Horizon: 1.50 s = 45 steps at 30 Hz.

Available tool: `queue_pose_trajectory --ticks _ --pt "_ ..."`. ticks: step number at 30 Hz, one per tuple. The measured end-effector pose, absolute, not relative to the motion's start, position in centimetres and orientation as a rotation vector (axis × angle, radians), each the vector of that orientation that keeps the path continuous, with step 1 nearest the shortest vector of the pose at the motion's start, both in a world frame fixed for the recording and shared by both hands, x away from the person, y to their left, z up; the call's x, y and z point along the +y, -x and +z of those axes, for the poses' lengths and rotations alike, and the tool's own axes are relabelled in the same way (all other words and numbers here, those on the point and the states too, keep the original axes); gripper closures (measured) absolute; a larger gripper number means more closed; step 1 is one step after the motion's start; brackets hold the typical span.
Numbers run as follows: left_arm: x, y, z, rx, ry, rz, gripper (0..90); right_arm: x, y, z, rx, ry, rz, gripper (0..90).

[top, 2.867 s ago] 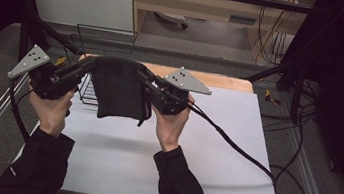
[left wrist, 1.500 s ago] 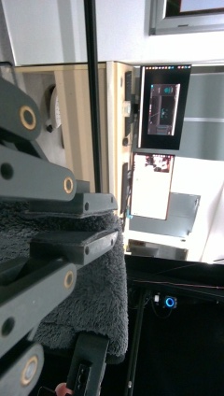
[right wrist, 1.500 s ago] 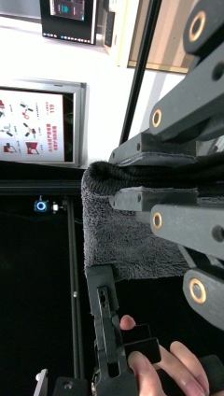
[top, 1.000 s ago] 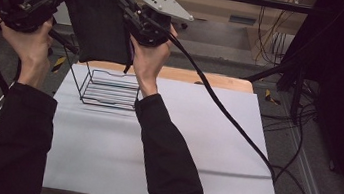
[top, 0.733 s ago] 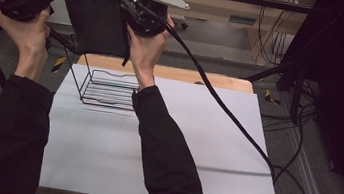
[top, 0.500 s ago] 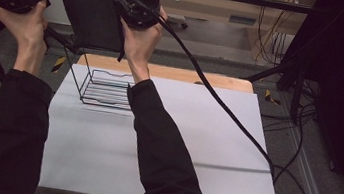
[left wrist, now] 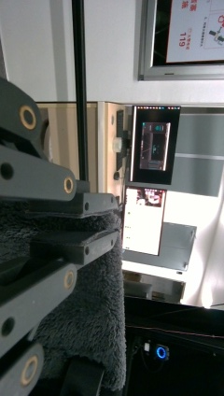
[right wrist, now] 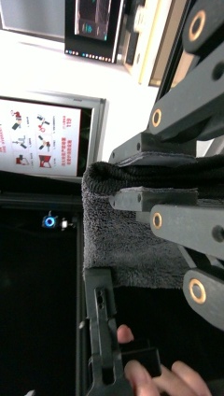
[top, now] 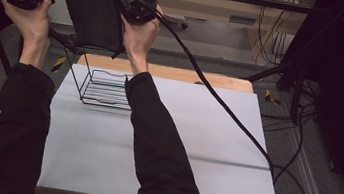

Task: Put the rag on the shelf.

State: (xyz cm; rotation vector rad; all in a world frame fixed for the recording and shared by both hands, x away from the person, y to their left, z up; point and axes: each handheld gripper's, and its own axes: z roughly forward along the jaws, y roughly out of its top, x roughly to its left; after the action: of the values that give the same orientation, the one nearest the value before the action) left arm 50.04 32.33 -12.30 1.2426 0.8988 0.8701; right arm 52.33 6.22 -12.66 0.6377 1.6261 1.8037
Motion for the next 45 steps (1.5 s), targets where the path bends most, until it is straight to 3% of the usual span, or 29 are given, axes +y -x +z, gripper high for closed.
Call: queue_pose_trajectory --ticks 29,45 --pt "32.9 -49.4 -18.1 0.869 -1.363 0.823 81.5 5.2 -52.8 -18.4 1.807 -0.7 1.768 79.8" --pt "33.3 -47.3 -18.8 0.823 -1.356 0.817 81.5 4.8 -51.1 -18.9 1.817 -0.617 1.768 79.4"
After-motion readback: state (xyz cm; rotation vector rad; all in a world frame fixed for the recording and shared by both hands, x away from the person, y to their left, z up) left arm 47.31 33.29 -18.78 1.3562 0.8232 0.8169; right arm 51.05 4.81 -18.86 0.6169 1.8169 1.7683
